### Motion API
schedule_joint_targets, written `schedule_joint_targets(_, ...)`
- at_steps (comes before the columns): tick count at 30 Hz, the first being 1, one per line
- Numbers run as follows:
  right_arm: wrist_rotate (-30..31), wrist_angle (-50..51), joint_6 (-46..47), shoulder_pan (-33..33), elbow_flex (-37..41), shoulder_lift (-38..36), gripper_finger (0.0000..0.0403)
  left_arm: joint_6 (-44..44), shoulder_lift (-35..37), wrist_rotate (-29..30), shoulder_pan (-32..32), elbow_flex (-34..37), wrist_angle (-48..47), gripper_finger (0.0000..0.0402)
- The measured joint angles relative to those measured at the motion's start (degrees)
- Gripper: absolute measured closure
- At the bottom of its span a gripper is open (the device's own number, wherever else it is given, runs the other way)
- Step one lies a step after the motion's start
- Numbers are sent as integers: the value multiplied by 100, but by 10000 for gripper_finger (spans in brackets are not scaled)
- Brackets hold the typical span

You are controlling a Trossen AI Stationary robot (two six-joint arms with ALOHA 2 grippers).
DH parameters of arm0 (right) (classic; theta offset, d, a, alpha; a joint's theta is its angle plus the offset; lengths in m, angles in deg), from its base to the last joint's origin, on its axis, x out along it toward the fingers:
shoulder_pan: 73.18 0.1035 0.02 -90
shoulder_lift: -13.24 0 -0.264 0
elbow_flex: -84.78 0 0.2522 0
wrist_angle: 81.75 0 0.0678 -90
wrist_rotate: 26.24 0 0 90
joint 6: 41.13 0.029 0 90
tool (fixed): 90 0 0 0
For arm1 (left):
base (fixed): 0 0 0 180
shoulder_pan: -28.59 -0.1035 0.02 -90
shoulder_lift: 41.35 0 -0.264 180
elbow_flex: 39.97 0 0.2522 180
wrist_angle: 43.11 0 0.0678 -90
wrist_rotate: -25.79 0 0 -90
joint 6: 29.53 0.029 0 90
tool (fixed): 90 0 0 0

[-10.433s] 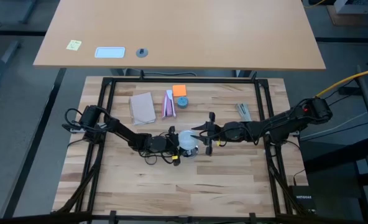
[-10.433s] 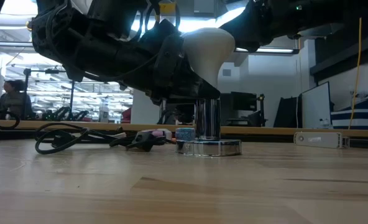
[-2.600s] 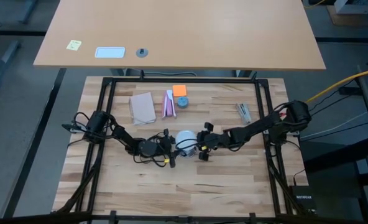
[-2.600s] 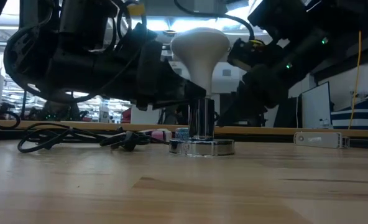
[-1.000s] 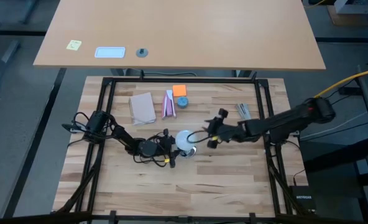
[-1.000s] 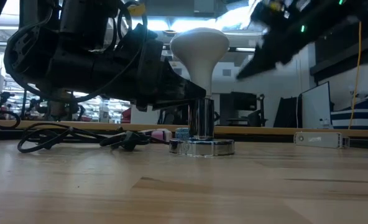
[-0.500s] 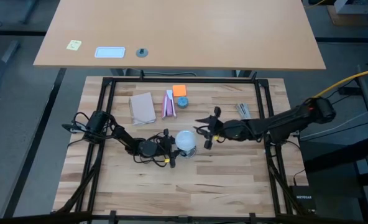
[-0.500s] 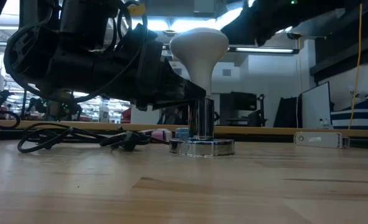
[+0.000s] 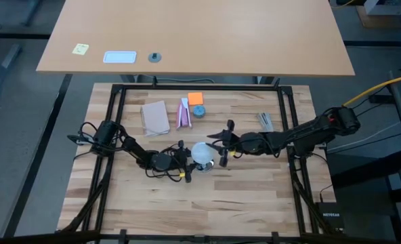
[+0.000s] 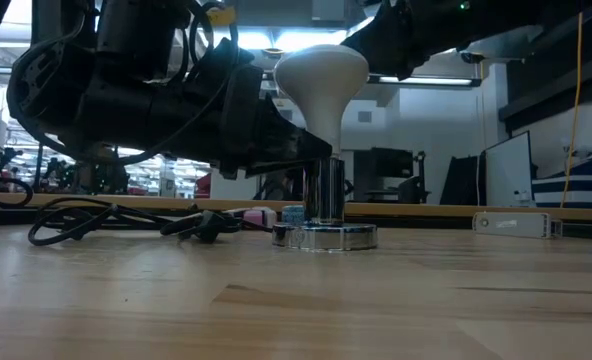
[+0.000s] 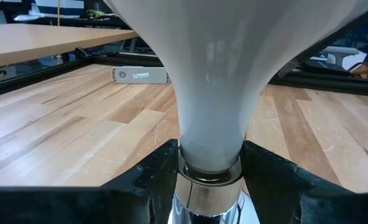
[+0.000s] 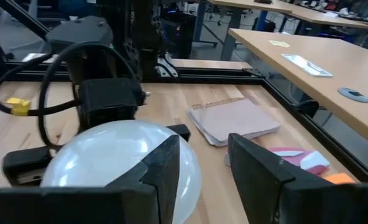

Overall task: Screw lightbulb
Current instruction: Insert the lightbulb into the lamp

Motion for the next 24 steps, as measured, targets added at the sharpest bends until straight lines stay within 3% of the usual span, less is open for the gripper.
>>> schedule_joint_targets(24, -153, 0, 12, 0, 0, 0, 260, 297, -4, -36, -48, 0, 2, 235)
